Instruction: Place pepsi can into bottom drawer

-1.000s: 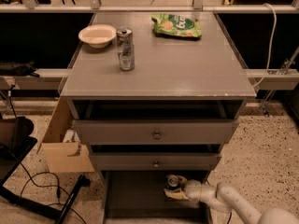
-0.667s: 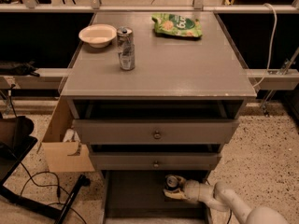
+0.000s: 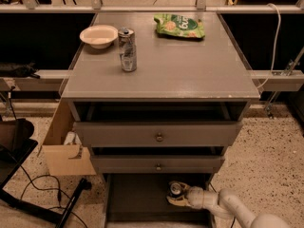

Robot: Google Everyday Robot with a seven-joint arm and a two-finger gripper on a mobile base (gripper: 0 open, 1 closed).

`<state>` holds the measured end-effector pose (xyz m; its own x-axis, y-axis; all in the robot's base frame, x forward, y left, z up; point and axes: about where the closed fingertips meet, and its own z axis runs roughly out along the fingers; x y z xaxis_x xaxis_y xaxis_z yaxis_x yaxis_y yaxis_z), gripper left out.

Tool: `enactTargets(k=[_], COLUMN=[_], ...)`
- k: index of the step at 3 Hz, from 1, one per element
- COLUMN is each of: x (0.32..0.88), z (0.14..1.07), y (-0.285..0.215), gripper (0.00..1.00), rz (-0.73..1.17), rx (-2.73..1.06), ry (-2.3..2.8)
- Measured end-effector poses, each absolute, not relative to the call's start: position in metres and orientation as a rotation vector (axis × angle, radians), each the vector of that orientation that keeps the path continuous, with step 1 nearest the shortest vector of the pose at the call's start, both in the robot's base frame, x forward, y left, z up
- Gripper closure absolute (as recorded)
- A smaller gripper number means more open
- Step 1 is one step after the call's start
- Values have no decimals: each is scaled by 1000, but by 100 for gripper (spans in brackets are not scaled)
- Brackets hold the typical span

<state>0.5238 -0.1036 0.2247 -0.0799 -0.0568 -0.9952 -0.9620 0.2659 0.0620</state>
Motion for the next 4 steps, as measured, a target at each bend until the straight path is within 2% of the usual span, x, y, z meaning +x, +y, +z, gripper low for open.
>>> enactTargets(k=[3, 4], x=[524, 524], z=[225, 225], y=[-103, -103], gripper=[11, 0], rz=[1027, 1027], rx=[-1021, -1021], ry=[1425, 1425])
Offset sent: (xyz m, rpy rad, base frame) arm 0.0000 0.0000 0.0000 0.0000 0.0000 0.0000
